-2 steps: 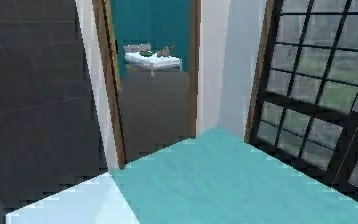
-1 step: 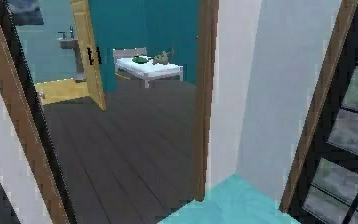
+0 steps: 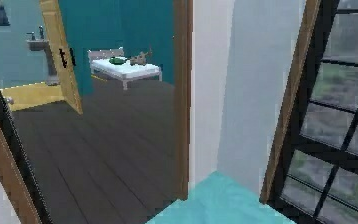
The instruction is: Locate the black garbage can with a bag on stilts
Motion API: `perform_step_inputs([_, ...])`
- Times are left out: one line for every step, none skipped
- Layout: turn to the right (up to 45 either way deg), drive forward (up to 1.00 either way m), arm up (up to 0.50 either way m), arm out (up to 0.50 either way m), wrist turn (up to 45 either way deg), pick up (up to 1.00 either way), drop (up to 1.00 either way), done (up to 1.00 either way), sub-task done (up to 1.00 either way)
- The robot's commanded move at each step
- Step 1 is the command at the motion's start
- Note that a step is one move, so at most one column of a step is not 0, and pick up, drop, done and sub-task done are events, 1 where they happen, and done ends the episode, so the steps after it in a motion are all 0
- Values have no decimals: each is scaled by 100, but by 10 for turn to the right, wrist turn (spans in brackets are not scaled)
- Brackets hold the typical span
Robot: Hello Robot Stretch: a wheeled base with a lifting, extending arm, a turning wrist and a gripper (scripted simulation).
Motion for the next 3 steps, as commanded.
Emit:
perform_step_inputs([0, 60, 0, 0, 0, 0, 0, 0, 0])
perform_step_inputs([-390, 0, 0, 0, 0, 0, 0, 0, 0])
perform_step_inputs([-30, 0, 0, 0, 0, 0, 0, 0, 0])
